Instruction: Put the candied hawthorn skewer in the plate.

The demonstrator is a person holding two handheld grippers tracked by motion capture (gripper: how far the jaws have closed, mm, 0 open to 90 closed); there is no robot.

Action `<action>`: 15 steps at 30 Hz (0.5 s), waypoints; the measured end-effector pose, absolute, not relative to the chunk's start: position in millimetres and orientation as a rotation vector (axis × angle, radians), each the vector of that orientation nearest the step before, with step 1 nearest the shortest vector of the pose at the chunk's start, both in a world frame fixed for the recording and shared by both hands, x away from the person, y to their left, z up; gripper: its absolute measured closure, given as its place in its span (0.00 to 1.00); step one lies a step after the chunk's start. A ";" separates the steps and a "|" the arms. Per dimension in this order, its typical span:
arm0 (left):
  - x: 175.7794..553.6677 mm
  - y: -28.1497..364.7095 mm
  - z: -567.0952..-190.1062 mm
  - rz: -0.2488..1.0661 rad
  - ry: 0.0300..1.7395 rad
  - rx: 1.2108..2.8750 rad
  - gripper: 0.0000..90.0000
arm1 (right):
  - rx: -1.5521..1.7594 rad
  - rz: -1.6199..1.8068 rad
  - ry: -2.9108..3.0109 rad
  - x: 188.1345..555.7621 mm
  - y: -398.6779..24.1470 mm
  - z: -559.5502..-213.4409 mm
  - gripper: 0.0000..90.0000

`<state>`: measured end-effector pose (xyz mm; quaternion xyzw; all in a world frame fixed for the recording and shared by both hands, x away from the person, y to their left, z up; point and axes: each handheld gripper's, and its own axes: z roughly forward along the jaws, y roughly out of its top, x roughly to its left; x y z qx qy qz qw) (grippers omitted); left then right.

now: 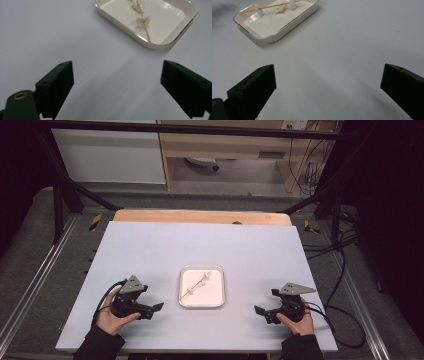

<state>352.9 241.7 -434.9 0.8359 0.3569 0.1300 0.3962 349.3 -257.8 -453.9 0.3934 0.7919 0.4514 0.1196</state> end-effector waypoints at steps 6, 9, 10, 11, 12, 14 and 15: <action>347.9 257.2 -442.9 0.331 0.938 2.088 0.09 | 1.143 1.303 2.327 348.3 -256.8 -455.4 0.01; 346.7 261.4 -444.9 0.336 0.944 2.075 0.08 | 1.142 1.303 2.335 347.6 -257.0 -456.4 0.01; 346.7 262.2 -445.5 0.335 0.944 2.075 0.08 | 1.145 1.297 2.338 347.8 -257.3 -456.8 0.01; 346.6 262.7 -446.2 0.334 0.946 2.074 0.08 | 1.149 1.293 2.339 347.9 -257.2 -457.4 0.01; 346.7 263.1 -446.6 0.335 0.943 2.080 0.08 | 1.151 1.291 2.340 348.1 -257.0 -457.9 0.01; 346.9 263.3 -447.4 0.333 0.943 2.084 0.08 | 1.151 1.280 2.347 348.5 -256.8 -458.4 0.01; 347.0 263.2 -447.9 0.332 0.945 2.085 0.08 | 1.145 1.280 2.347 348.8 -256.7 -458.7 0.01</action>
